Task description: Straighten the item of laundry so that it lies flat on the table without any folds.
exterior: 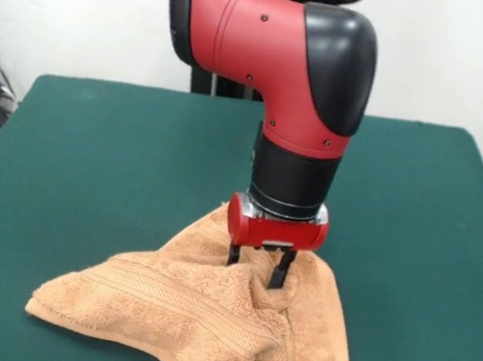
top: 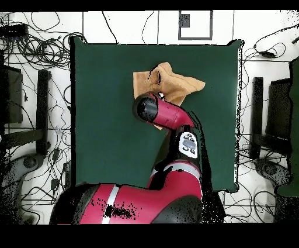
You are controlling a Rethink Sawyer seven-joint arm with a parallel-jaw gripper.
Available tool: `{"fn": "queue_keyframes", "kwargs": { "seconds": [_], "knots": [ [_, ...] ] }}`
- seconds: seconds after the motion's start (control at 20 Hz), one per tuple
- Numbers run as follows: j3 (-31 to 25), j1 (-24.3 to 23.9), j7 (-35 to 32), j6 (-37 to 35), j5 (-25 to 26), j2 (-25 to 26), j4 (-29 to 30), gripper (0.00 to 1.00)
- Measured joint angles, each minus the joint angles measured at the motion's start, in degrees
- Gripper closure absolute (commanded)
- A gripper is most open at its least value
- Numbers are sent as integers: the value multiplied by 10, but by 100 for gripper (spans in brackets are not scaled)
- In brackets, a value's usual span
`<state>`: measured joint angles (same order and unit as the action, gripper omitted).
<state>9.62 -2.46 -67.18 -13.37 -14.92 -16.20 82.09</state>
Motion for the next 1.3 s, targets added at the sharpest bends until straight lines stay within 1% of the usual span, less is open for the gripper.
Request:
{"fn": "queue_keyframes", "kwargs": {
  "seconds": [0.25, 0.45, 0.5, 0.8, 1.3],
  "knots": [
    [-3, 0, 0, 0, 0, -14, 25, 0],
    [-5, 1, 0, 0, 0, -28, 56, 0],
    [-5, 1, 0, 0, 0, -35, 71, 0],
    [-6, 1, 0, 0, 0, -47, 105, 0],
    [-12, 0, 0, 0, 0, -55, 129, 0]
  ]
}}
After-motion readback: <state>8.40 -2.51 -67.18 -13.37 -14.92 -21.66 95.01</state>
